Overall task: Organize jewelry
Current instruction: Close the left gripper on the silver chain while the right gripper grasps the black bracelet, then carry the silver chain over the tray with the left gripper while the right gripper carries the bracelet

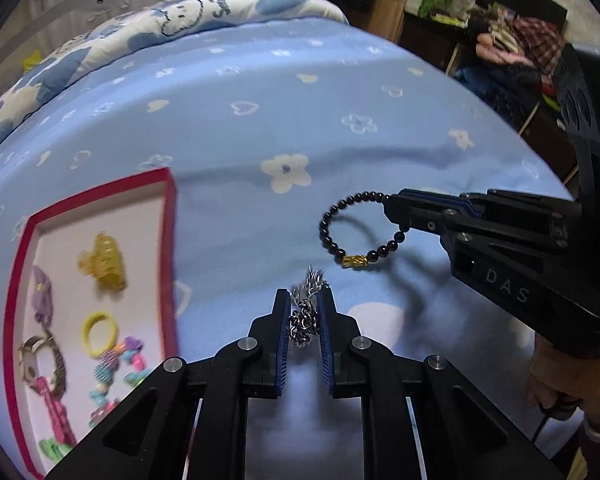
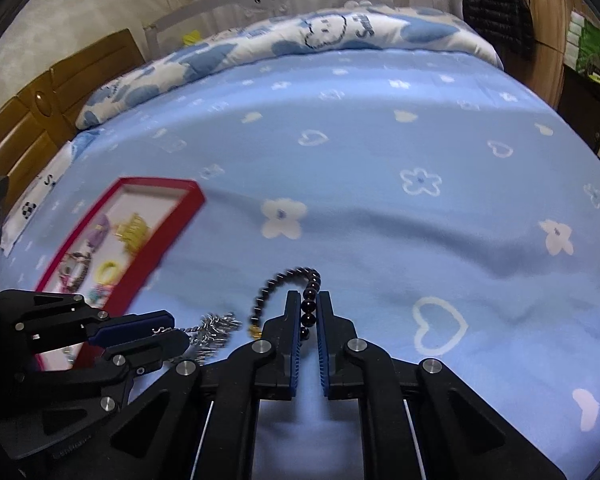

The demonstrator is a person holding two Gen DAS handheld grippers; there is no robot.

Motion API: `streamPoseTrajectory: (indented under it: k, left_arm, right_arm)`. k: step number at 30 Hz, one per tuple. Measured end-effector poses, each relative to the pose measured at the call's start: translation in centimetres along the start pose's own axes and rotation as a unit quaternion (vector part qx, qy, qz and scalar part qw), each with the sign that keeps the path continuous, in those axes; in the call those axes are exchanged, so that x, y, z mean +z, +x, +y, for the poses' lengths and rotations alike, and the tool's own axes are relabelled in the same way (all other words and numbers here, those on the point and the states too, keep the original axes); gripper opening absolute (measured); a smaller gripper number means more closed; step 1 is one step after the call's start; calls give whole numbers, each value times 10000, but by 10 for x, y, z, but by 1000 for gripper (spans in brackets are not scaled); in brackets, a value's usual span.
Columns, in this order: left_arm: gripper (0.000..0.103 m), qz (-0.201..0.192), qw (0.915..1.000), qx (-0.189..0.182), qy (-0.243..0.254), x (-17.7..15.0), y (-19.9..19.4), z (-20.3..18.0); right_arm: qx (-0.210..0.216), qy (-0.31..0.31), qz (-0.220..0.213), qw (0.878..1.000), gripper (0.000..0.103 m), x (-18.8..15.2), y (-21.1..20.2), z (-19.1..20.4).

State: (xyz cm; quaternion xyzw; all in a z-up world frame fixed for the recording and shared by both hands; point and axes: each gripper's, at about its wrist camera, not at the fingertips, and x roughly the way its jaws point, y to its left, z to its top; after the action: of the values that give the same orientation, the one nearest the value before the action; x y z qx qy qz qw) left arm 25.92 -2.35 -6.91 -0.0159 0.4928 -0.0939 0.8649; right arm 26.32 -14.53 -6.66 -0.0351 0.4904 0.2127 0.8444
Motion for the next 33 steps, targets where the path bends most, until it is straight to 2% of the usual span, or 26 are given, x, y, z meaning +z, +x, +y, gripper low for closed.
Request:
streamPoseTrajectory:
  k: [8,17,33]
  left_arm:
    - [12,-459,9984,-67,-311,-26,-74,29]
    - [12,-798,9950,-73,-589,-55,-126,54]
    - [12,-931,9851,363,-1401,-115,-188,117]
  right_arm:
    - [195,-139,-308,9992,7,5,-35,31]
    - [449,-202,-517,9974,7,7,-63,60]
    - [1087,-347,-422,9926,7,-6,-62,120]
